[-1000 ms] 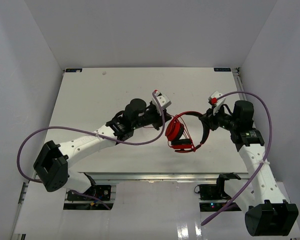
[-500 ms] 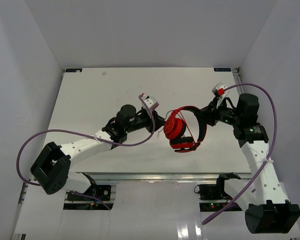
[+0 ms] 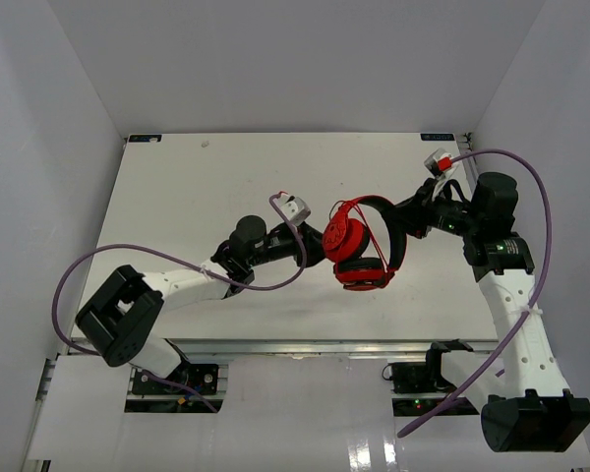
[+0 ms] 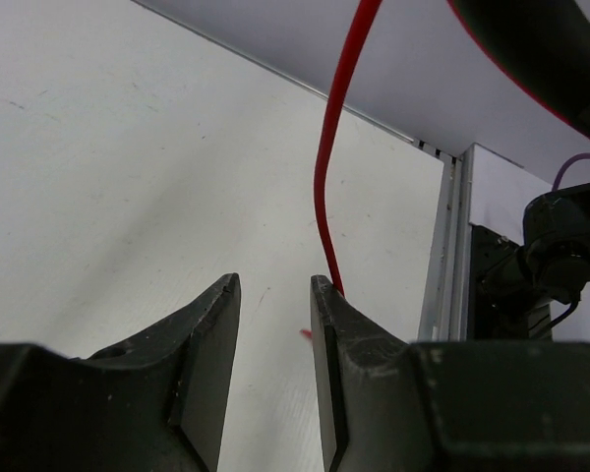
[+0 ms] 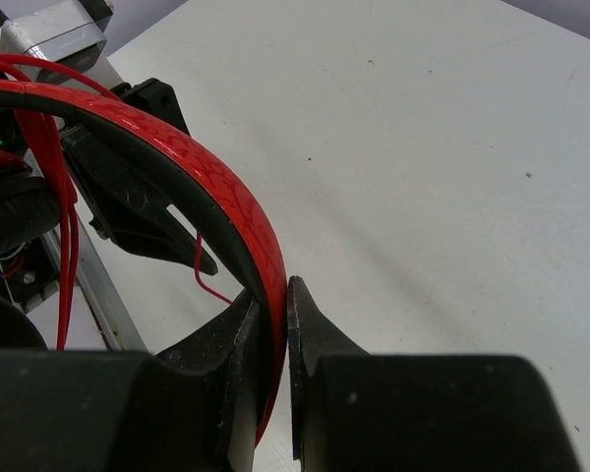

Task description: Wrap the headphones

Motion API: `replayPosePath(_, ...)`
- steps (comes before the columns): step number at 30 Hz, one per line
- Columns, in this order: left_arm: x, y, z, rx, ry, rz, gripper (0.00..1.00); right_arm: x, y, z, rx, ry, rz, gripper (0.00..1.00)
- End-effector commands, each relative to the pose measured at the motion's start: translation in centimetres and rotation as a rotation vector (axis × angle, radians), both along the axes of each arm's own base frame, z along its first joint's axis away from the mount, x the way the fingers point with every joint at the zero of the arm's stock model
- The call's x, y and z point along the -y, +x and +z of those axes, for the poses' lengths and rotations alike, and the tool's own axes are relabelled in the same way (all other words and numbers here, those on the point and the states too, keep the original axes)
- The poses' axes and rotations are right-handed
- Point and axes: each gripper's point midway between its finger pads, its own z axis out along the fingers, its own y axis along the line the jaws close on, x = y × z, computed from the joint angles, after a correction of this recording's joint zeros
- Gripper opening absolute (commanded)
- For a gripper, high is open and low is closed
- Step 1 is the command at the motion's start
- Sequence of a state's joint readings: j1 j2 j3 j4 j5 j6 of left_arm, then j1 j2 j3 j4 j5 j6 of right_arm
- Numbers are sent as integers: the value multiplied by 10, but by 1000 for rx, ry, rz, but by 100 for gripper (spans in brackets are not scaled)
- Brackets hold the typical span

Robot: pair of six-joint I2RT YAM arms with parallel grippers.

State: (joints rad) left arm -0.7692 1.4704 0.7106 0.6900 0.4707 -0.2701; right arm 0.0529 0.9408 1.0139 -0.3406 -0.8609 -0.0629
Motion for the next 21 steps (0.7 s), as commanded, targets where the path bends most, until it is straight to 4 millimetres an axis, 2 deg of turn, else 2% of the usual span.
replayPosePath(1,7,-14,14,22,-88,-98,46,-4,-2,33,23,66,18,8)
replayPosePath(10,6,-32,-1,-29,-113,-171,47,-2,4,38,18,71,-1,8)
replayPosePath(21,3,-22,-22,-58,-49,-108,50,-2,2,39,20,74,-1,8)
